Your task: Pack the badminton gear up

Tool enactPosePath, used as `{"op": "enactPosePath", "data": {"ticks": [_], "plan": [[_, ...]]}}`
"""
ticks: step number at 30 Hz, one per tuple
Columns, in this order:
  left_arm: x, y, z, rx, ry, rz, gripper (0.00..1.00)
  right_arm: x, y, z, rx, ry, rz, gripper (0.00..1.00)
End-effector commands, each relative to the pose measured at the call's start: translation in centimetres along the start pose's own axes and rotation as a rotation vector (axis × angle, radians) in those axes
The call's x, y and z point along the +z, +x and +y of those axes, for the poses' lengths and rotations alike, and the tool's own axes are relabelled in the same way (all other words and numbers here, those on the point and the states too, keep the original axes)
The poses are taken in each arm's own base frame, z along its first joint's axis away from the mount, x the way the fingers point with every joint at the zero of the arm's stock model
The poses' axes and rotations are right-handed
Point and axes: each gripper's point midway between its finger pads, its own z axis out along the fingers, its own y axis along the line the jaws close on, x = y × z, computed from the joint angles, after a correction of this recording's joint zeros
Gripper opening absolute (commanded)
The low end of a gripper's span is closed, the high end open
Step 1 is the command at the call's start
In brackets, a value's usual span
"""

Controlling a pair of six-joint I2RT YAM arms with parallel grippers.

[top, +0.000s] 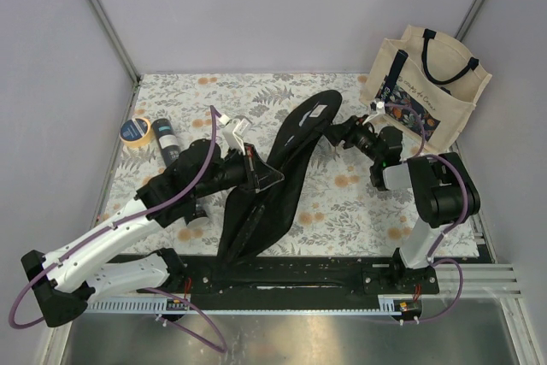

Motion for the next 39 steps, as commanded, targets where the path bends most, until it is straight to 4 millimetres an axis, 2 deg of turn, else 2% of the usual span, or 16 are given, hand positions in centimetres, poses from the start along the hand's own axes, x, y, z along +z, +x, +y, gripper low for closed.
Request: {"op": "enactPosePath", "data": {"ticks": [1,9,16,23,26,28,30,33,34,38,39], "plan": [[-1.5,-3.8,-3.9,0.005,0.123,-0.113,0.00,1.0,-3.9,3.5,0.002,-0.160,-0.113,0.69],[-1.7,-3.6,-3.8,-0.011,0.134,-0.116,0.00,1.5,-4.2,1.5,0.009,-0.057,-0.122,0.63],[-1.8,-3.6,-3.9,-0.013,0.142,-0.118,0.00,2.3,-4.1,1.5,-0.006,-0.041,-0.102,0.56],[-1.3,-3.1,-3.8,-0.020,0.159,-0.104,0.00,4.1,-1.9,1.7,-0.012,0.058,-0.032,0.55],[-1.1,-2.7,-3.2,-0.014,0.142,-0.095,0.00,4.6,-1.8,2.1,0.017,0.070,-0.039,0.54],[-0.9,-2.4,-2.5,-0.010,0.126,-0.094,0.00,4.5,-2.1,2.2,0.038,0.075,-0.050,0.47],[-0.9,-2.1,-1.8,0.000,0.106,-0.094,0.00,4.1,-2.3,2.4,0.061,0.088,-0.056,0.36],[-0.9,-1.8,-0.9,0.012,0.079,-0.090,0.00,3.6,-2.0,3.2,0.127,0.079,-0.049,0.26],[-0.9,-1.6,-0.8,0.014,0.078,-0.089,0.00,3.4,-1.9,3.4,0.151,0.071,-0.044,0.26],[-0.9,-1.4,-0.7,0.020,0.090,-0.091,0.00,2.5,0.0,4.3,0.233,0.068,0.010,0.43],[-1.0,-1.4,-0.8,0.023,0.094,-0.091,0.00,2.4,0.5,4.3,0.244,0.077,0.024,0.45]]}}
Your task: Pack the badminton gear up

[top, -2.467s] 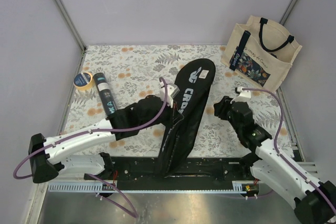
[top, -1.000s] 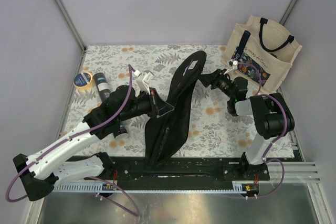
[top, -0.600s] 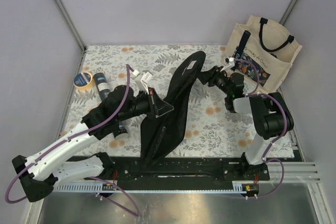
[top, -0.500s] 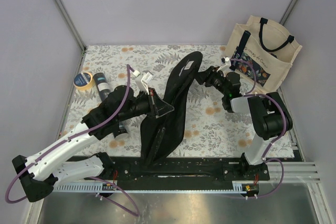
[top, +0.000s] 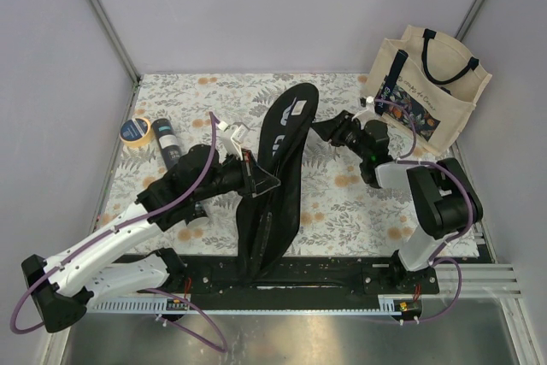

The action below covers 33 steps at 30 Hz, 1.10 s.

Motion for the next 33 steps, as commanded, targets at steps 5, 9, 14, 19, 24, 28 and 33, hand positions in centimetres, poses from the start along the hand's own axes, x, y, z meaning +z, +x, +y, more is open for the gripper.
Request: {"op": "enactPosePath", "data": {"ticks": [5,9,14,19,24,28,33], "plan": [[-1.0,-2.7,-3.1,0.040,0.136,-0.114,0.00,-0.8,3.8,0.6,0.081,0.066,0.094,0.53],[-0.7,-2.6,-3.6,0.038,0.167,-0.106,0.00,-0.2,5.8,1.2,0.115,0.057,0.137,0.52],[-0.5,-2.0,-2.8,0.069,0.144,-0.090,0.00,-0.3,6.1,2.0,0.143,0.039,0.140,0.20],[0.2,-0.2,-1.5,0.133,0.140,-0.040,0.01,-1.1,5.5,3.8,0.210,-0.009,0.104,0.00],[1.9,3.1,-1.9,0.155,0.253,0.103,0.32,-1.5,4.7,6.0,0.248,-0.052,0.070,0.00],[3.6,5.8,-0.8,0.196,0.258,0.218,0.46,-1.6,3.4,7.3,0.280,-0.074,0.029,0.00],[3.9,3.8,3.1,0.255,-0.004,0.151,0.52,-2.2,2.3,8.6,0.302,-0.111,0.005,0.00]]}}
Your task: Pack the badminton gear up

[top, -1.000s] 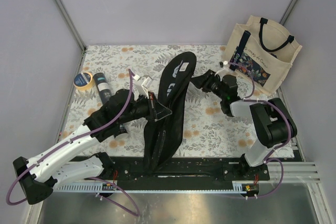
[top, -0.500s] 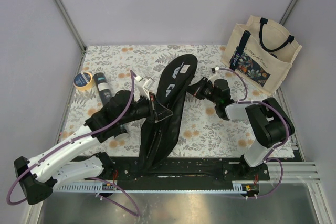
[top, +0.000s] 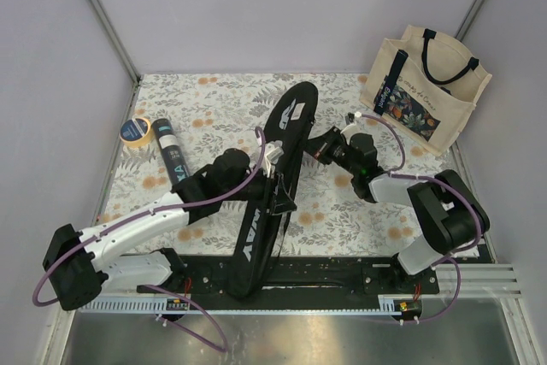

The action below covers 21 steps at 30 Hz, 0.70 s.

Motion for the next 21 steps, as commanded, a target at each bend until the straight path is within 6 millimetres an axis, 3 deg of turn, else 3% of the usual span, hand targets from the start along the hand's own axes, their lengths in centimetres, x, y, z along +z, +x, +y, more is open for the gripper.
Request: {"op": "enactPosePath", "data": {"ticks": [1,4,6,13,17,21], "plan": [[-2.0,-3.7,2.2,0.105,-0.208,-0.138,0.56,-0.9,-2.4,5.3,0.010,-0.150,-0.089,0.00],[-3.4,-5.3,5.1,0.136,-0.398,-0.214,0.63,-1.5,-2.6,6.1,0.036,-0.163,-0.106,0.00],[-3.4,-5.4,5.7,0.160,-0.436,-0.209,0.63,-1.8,-2.6,6.6,0.051,-0.171,-0.113,0.00],[-1.5,-2.7,7.3,0.213,-0.540,-0.120,0.63,-2.4,-3.0,6.4,0.079,-0.125,-0.141,0.00],[-1.8,-1.9,8.0,0.249,-0.624,-0.108,0.65,-2.6,-2.9,6.9,0.082,-0.134,-0.141,0.00],[-2.0,-1.5,7.4,0.292,-0.648,-0.102,0.69,-2.6,-3.0,6.9,0.070,-0.116,-0.143,0.00]]}}
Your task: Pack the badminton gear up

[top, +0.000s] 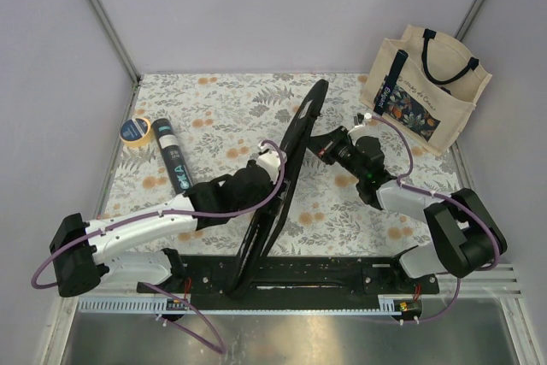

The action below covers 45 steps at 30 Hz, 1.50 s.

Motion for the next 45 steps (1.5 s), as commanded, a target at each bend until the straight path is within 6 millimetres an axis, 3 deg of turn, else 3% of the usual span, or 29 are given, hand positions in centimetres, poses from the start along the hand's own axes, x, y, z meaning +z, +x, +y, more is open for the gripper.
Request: {"op": "enactPosePath", "data": {"ticks": [1,17,27,29,32,37,40,45], "plan": [[-0.8,-1.7,0.8,0.046,-0.091,-0.071,0.70,-0.3,-1.4,3.4,-0.011,-0.080,-0.058,0.00],[0.2,2.4,0.7,0.054,-0.107,0.011,0.68,-0.7,-1.5,3.6,0.002,-0.052,-0.068,0.00],[0.7,3.2,0.6,0.048,-0.114,0.020,0.66,-1.0,-1.6,3.1,0.004,-0.028,-0.080,0.00],[0.7,3.3,0.7,0.051,-0.117,0.022,0.58,-1.0,-1.6,2.9,0.005,-0.025,-0.080,0.00],[0.4,2.9,0.6,0.042,-0.112,0.011,0.26,-1.0,-1.1,2.6,-0.006,-0.018,-0.058,0.00],[-1.1,0.3,0.0,0.015,-0.079,-0.061,0.00,-2.2,-0.5,0.8,-0.118,0.076,-0.024,0.27],[-1.7,-0.6,0.2,0.019,-0.090,-0.068,0.00,-3.6,-0.9,0.1,-0.209,0.142,-0.030,0.38],[-2.3,-1.1,-0.4,-0.014,-0.046,-0.073,0.00,-5.2,-1.5,1.5,-0.359,0.158,-0.007,0.49]]}}
